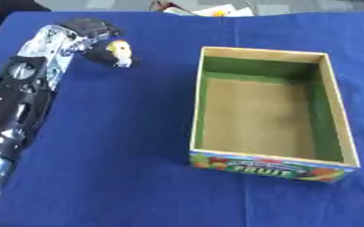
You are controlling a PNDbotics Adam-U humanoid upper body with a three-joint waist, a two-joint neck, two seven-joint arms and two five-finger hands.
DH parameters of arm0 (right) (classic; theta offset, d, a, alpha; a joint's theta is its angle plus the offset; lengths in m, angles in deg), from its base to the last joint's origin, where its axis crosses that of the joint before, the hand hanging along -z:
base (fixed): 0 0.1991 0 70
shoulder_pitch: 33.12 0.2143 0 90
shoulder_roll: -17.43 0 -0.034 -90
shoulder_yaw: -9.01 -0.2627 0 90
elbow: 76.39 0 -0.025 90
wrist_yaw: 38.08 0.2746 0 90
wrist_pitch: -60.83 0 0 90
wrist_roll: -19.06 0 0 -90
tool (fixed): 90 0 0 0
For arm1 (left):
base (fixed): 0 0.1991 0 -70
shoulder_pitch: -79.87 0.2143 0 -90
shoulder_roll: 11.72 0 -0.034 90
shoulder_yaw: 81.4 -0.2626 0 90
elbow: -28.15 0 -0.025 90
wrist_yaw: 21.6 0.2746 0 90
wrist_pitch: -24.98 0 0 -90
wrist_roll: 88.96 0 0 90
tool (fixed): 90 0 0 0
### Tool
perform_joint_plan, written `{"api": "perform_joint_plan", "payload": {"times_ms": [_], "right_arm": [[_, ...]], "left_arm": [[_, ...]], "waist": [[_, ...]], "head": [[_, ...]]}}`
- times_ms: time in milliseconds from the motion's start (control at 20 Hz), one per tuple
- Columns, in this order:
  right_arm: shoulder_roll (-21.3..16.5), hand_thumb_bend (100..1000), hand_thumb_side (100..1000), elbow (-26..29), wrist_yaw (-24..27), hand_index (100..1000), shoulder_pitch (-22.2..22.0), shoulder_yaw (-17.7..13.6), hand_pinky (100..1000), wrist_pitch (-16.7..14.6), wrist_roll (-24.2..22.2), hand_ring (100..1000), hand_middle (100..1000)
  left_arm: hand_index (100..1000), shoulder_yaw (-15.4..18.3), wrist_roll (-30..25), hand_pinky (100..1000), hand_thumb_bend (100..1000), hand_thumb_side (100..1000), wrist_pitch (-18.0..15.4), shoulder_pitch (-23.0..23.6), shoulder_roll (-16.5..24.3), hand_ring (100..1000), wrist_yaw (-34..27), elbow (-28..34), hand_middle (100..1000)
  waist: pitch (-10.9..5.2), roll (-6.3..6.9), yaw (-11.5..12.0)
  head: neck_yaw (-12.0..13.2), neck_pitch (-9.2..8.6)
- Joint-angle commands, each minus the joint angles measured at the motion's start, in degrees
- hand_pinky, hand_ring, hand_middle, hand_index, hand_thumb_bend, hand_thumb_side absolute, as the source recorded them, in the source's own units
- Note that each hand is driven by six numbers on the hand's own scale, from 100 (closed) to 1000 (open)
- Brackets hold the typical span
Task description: Pick up objects on the table and place them in the box.
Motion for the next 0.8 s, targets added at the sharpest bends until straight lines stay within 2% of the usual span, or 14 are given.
{"api": "perform_joint_plan", "payload": {"times_ms": [50,350,650,700,750,800], "right_arm": [[-0.35,100,1000,1.15,-0.67,948,0.62,-0.19,633,-0.26,-0.23,841,667],[-0.06,100,1000,1.15,-1.24,946,0.70,-0.01,634,-0.30,-0.27,841,663],[0.17,100,1000,1.15,-1.59,946,0.65,0.15,635,-0.34,-0.57,842,662],[0.18,100,1000,1.15,-1.62,946,0.66,0.17,635,-0.38,-0.62,842,662],[0.19,100,1000,1.15,-1.65,946,0.66,0.18,635,-0.42,-0.65,842,662],[0.22,100,1000,1.15,-1.67,947,0.66,0.18,635,-0.43,-0.67,843,662]], "left_arm": [[1000,1.65,0.50,611,609,1000,0.92,-1.64,0.65,806,1.93,-1.08,850],[1000,2.14,1.43,591,582,1000,2.12,-1.62,0.82,789,3.62,-2.41,835],[1000,2.50,3.78,575,475,1000,3.63,-1.85,0.88,773,5.10,-2.59,818],[1000,2.51,4.04,567,419,1000,3.79,-1.90,0.89,765,5.13,-2.61,806],[1000,2.49,4.30,567,419,1000,3.95,-1.93,0.90,765,5.17,-2.63,806],[1000,2.54,4.58,554,307,1000,4.18,-1.95,0.88,753,5.16,-2.67,788]], "waist": [[-0.85,-0.18,-0.09],[-0.39,-0.25,-0.21],[-0.11,-0.34,-0.31],[-0.07,-0.36,-0.35],[-0.04,-0.37,-0.40],[0.00,-0.38,-0.43]], "head": [[0.20,-0.99],[0.25,-1.16],[0.28,-1.27],[0.28,-1.33],[0.27,-1.40],[0.22,-1.44]]}}
